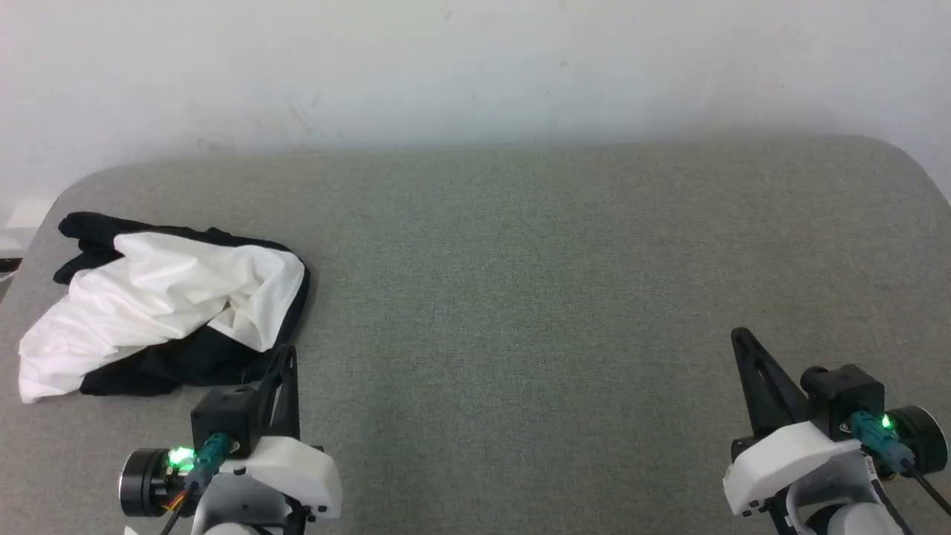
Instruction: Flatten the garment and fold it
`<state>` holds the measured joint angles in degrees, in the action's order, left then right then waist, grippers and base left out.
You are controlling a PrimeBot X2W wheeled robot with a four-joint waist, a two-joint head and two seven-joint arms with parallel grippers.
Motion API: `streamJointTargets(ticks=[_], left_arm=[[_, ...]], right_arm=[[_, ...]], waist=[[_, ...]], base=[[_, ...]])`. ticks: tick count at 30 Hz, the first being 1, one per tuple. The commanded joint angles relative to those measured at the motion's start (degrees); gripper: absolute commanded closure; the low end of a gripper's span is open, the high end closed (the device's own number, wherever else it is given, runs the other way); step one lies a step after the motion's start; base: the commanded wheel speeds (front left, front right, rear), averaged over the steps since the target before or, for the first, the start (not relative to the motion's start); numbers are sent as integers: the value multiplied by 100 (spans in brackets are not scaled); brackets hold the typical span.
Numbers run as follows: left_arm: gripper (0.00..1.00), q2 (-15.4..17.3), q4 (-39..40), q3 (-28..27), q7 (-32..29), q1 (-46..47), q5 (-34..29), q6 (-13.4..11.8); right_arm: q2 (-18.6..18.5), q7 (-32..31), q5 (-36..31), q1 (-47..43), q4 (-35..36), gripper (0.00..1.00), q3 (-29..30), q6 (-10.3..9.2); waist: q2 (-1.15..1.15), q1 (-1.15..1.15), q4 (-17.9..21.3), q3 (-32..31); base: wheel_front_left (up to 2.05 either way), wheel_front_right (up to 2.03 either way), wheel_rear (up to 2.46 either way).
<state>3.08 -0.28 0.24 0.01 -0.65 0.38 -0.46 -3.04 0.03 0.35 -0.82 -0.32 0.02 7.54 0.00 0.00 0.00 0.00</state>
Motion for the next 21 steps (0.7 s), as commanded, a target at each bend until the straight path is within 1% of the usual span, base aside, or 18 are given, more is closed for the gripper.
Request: streamJointTargets(ticks=[1,21], left_arm=[[100,-21,28,-24,-1,65,-38,46],[100,-21,28,-24,-1,65,-38,46]], right_arm=[[16,-3,-35,82,32,100,-2,-5],[16,-3,-35,82,32,100,-2,-5]], waist=[[0,0,0,0],[0,0,0,0]], base=[[0,0,0],[0,0,0]])
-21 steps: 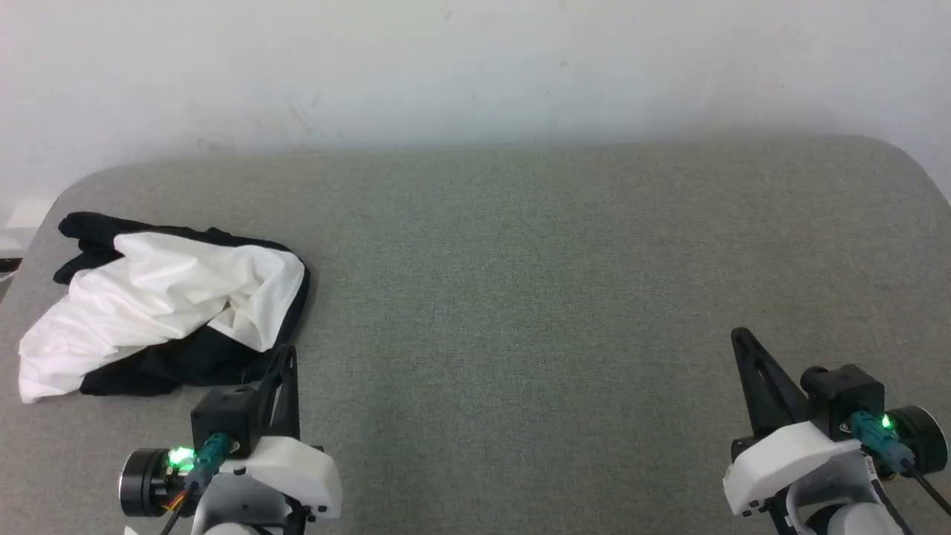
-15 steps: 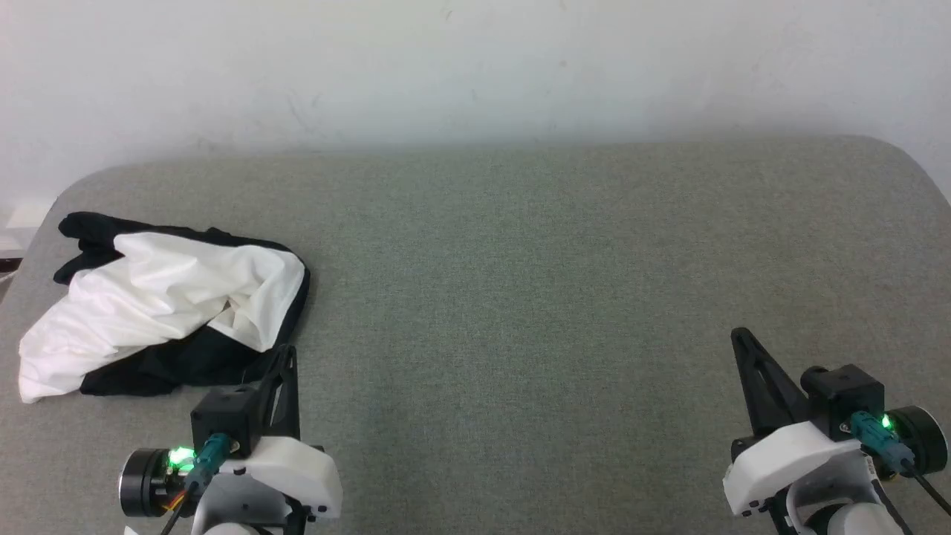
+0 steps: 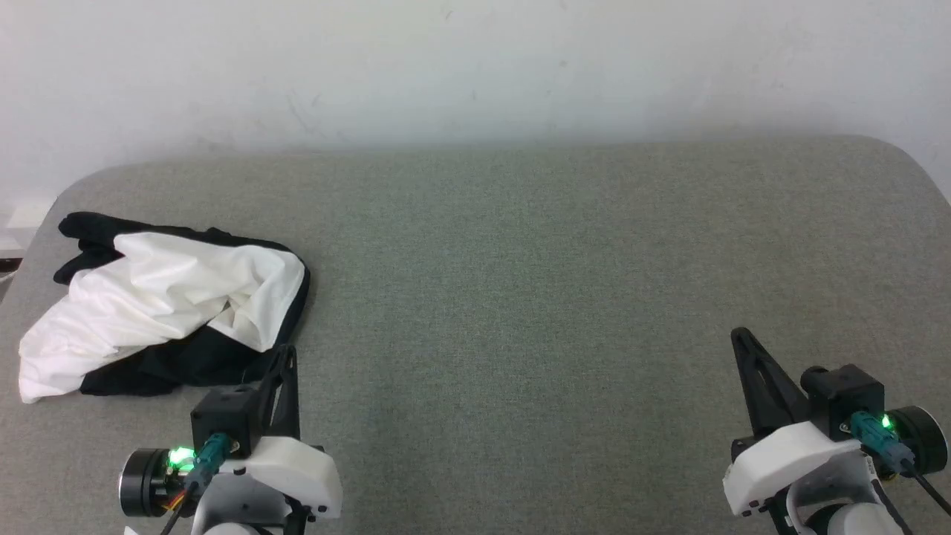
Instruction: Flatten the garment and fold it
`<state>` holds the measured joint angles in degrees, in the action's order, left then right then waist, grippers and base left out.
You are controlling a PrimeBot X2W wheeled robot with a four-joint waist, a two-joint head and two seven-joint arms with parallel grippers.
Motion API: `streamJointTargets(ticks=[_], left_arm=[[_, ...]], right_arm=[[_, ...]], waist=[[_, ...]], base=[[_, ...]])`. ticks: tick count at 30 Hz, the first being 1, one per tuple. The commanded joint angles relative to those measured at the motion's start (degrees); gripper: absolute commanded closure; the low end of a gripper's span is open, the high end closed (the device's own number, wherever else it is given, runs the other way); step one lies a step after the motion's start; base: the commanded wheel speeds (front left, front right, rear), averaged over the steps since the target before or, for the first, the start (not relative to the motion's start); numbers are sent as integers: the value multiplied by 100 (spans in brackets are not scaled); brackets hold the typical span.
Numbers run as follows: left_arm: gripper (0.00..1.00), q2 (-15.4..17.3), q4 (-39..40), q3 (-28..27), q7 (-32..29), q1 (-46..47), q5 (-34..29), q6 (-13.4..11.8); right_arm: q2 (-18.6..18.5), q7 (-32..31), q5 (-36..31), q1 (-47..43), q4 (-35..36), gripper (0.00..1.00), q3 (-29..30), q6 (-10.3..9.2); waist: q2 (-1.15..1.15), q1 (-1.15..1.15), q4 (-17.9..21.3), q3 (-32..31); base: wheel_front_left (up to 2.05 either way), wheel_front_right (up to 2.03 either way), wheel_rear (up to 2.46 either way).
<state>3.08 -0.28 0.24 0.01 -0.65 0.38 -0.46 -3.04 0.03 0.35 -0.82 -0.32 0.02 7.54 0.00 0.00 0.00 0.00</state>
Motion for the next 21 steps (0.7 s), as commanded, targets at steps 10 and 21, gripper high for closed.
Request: streamJointTargets(ticks=[10,21], left_arm=[[100,-21,28,-24,-1,65,-38,46],[0,0,20,6,73,-26,37,-2]], right_arm=[[16,-3,-35,82,32,100,-2,-5],[-2,74,103,-21,-37,0,71,0]], waist=[[0,0,0,0],[0,0,-2,6]], base=[[0,0,0],[0,0,0]])
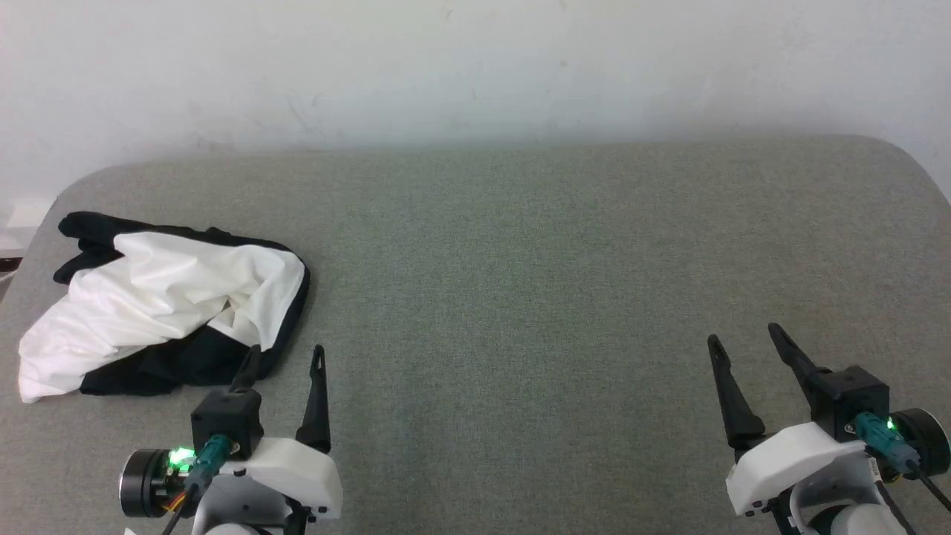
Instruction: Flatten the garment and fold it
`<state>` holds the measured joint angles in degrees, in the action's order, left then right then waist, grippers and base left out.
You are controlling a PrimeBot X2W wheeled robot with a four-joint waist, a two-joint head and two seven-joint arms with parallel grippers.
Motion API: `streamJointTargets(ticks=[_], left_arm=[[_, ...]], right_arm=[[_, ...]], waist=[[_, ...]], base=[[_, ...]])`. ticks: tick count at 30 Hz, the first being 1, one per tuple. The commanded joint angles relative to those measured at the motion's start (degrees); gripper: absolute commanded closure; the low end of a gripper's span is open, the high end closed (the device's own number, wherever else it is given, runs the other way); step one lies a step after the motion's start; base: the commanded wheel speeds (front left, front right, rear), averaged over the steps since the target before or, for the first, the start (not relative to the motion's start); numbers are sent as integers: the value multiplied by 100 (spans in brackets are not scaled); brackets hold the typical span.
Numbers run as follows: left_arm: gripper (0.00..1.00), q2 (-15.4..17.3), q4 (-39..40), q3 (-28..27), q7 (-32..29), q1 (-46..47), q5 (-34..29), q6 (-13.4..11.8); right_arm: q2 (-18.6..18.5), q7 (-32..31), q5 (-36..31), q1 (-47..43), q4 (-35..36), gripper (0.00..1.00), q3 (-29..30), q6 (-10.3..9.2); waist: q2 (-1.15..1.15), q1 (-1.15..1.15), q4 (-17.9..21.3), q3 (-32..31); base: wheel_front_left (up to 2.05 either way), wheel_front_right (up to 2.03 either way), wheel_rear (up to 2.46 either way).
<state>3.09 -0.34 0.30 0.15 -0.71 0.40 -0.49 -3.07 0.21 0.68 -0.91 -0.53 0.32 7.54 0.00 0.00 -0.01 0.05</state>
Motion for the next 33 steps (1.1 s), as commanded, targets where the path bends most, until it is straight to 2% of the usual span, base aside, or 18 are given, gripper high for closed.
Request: streamJointTargets(ticks=[1,33], left_arm=[[0,-1,30,-1,70,-24,40,1],[0,-7,138,-20,441,-133,194,-77]], right_arm=[[1,67,85,-13,-23,0,54,0],[6,437,252,-28,-96,0,451,-2]], waist=[[0,0,-1,2],[0,0,-120,48]], base=[[0,0,0],[0,0,0]])
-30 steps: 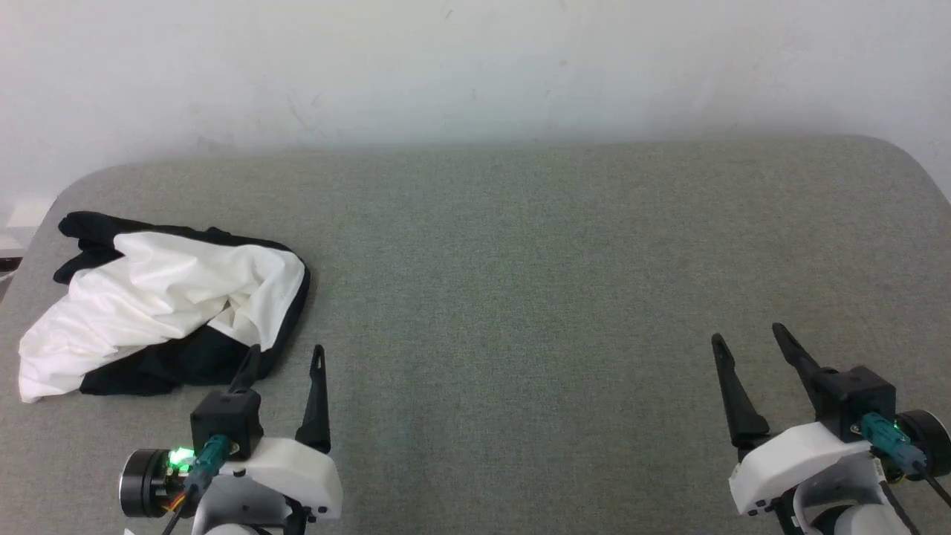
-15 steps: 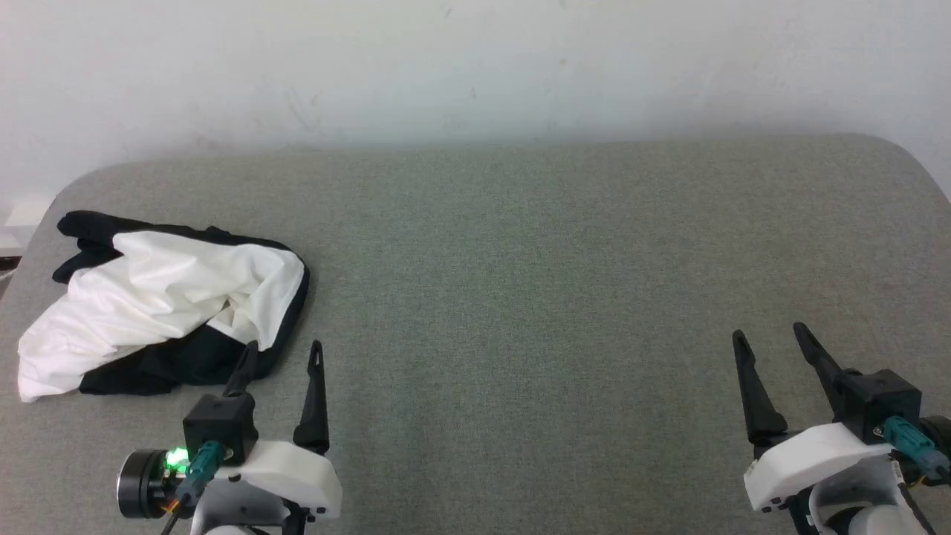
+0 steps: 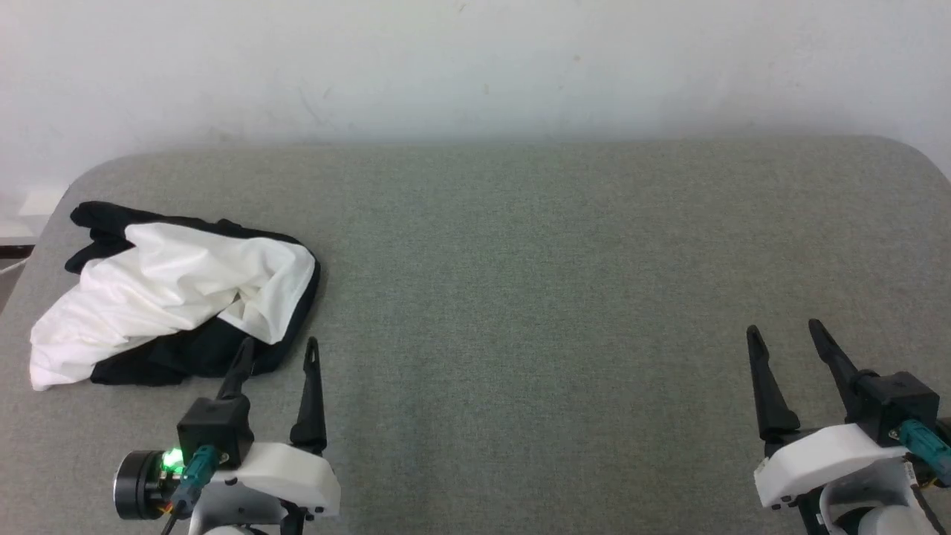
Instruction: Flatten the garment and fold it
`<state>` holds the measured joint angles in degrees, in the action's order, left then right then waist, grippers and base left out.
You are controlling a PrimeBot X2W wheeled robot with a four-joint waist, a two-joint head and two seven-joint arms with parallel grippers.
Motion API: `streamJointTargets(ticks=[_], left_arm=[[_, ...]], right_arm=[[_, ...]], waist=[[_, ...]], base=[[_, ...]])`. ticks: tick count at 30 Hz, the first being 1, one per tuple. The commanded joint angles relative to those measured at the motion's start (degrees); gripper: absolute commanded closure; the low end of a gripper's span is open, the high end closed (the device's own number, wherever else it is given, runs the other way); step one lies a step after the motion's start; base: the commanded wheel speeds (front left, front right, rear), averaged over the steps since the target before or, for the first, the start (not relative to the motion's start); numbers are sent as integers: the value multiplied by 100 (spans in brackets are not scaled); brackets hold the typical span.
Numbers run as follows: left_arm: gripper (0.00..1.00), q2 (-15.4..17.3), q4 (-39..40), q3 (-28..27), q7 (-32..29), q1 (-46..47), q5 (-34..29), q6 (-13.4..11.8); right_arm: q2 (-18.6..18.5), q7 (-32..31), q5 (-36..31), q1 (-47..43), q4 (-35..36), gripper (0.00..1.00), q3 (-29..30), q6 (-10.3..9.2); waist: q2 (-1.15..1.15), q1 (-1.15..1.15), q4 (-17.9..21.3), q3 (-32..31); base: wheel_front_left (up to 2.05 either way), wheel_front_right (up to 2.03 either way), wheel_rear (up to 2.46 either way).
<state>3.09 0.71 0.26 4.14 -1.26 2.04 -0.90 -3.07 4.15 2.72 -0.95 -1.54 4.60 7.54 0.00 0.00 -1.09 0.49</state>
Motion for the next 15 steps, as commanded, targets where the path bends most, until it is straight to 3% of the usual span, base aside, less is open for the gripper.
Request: streamJointTargets(ticks=[1,15], left_arm=[[0,-7,37,-18,55,-81,34,-50],[0,-9,-26,-43,222,-115,123,-212]], right_arm=[[6,56,43,-26,6,0,29,-2],[8,223,3,-6,-36,0,16,-2]], waist=[[0,0,-29,9],[0,0,-364,45]], base=[[0,0,0],[0,0,0]])
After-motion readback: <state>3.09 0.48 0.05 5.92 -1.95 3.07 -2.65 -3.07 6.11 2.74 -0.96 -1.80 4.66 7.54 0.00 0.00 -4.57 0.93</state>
